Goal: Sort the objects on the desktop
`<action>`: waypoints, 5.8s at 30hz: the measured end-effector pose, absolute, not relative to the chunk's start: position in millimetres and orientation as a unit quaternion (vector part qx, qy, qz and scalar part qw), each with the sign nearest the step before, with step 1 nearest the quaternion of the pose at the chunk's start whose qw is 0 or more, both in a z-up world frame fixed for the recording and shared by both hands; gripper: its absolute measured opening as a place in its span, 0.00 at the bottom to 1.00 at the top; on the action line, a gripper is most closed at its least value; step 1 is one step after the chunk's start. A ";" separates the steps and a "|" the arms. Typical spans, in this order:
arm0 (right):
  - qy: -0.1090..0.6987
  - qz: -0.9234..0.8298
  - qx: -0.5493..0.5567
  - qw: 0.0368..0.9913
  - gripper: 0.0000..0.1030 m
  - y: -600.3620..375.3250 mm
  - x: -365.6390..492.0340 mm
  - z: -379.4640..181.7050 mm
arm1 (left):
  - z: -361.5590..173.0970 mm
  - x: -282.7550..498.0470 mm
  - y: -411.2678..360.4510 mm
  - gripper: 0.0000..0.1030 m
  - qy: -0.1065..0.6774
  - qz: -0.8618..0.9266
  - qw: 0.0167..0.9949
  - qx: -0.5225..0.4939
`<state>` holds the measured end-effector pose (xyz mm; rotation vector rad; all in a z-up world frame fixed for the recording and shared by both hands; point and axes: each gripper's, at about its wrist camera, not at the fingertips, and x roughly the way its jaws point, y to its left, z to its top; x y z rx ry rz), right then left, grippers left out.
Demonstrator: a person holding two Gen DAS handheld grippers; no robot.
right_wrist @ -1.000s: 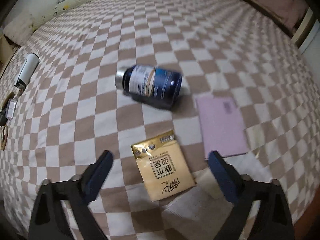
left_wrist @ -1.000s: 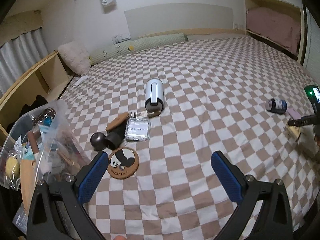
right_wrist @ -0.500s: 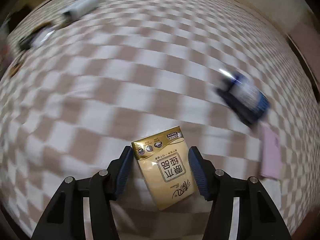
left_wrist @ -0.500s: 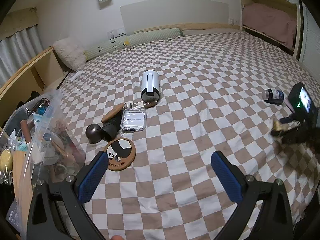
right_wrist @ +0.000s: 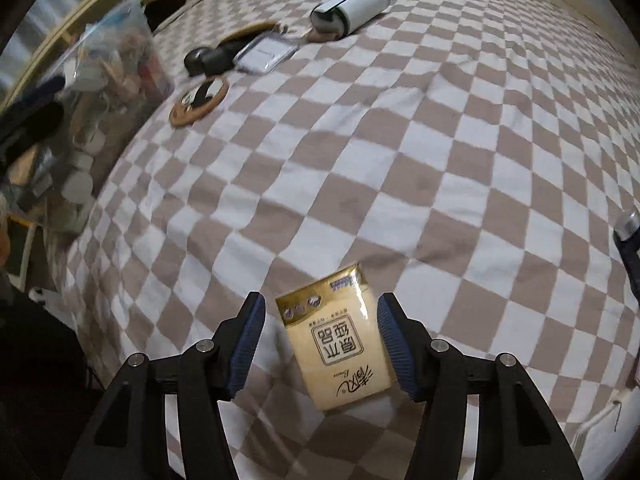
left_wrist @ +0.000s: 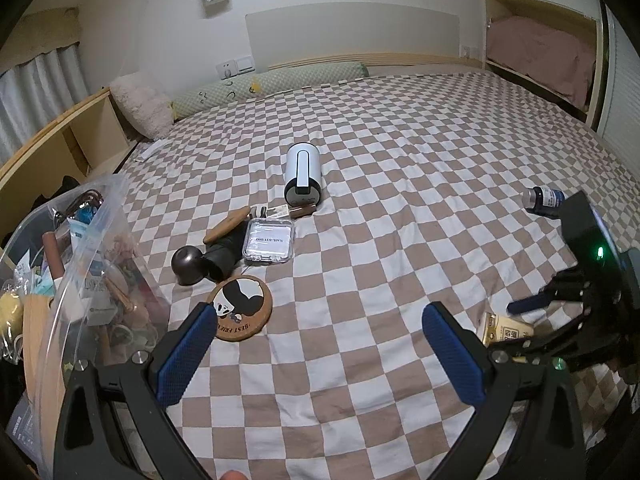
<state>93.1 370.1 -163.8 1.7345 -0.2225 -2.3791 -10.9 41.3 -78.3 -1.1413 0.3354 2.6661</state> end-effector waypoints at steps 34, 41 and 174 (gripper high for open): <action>-0.299 -0.802 0.506 -0.104 0.81 645.5 95.2 -175.5 | -120.9 -25.4 59.6 1.00 0.130 0.887 0.150 -0.416; -0.176 -0.792 0.582 -0.063 0.81 588.7 106.3 -175.2 | -121.0 -8.5 63.7 1.00 0.140 0.885 0.164 -0.413; 0.062 -0.780 0.616 0.091 0.51 334.2 122.8 -188.2 | -205.4 -17.1 112.2 0.58 0.166 0.845 0.188 -0.472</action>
